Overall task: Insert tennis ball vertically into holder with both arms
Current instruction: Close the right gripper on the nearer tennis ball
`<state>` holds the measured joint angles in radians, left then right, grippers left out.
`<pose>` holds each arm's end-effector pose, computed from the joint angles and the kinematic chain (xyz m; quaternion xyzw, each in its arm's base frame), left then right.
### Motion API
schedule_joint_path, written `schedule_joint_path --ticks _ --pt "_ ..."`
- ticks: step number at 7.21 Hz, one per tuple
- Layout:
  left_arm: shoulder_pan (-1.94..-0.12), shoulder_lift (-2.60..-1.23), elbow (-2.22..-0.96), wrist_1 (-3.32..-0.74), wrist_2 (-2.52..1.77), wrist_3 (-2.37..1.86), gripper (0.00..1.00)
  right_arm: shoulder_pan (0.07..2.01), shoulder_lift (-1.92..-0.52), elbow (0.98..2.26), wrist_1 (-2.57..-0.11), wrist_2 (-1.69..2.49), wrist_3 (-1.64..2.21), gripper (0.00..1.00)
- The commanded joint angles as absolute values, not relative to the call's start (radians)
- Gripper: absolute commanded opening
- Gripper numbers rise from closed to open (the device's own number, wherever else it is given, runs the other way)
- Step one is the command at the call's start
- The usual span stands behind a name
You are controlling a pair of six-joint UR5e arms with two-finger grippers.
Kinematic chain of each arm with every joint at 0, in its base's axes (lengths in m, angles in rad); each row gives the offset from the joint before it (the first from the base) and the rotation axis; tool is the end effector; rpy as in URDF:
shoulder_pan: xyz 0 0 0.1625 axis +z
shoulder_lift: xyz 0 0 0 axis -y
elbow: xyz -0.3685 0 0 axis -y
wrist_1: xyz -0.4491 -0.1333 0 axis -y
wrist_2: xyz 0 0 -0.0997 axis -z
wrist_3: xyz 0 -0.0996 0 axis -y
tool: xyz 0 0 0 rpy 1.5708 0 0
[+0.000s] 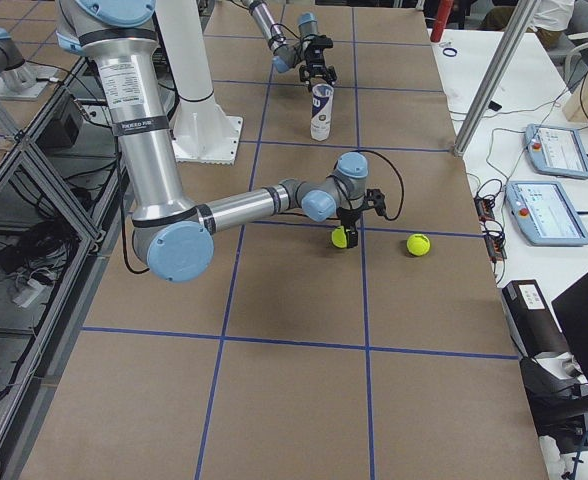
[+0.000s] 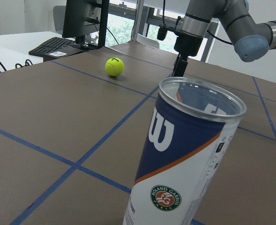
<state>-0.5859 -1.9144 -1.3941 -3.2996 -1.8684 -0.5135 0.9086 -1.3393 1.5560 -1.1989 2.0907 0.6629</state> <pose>0.4635 -0.4326 0.3100 0.5292 0.6103 0.2518 0.5329 -0.3360 -0.5674 0.4412 0.0697 -0.3664 -0.0742 0.9249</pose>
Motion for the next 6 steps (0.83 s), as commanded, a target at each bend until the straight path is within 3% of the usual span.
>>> schedule_joint_path --ticks 1,4,5,6 --pt "-0.586 -1.914 -1.393 -3.3 -1.868 -0.506 0.99 0.907 -1.339 1.555 -1.2 2.101 0.661 0.98" --pt "-0.586 -1.913 -1.393 -3.3 -1.868 -0.5 0.99 0.907 -1.344 1.555 -1.203 2.102 0.661 0.91" --pt "-0.586 -1.913 -1.393 -3.301 -1.868 -0.5 0.99 0.908 -1.342 1.555 -1.203 2.105 0.661 0.8" --pt "-0.587 -1.913 -1.394 -3.301 -1.868 -0.5 0.99 0.907 -1.342 1.555 -1.201 2.105 0.663 0.58"
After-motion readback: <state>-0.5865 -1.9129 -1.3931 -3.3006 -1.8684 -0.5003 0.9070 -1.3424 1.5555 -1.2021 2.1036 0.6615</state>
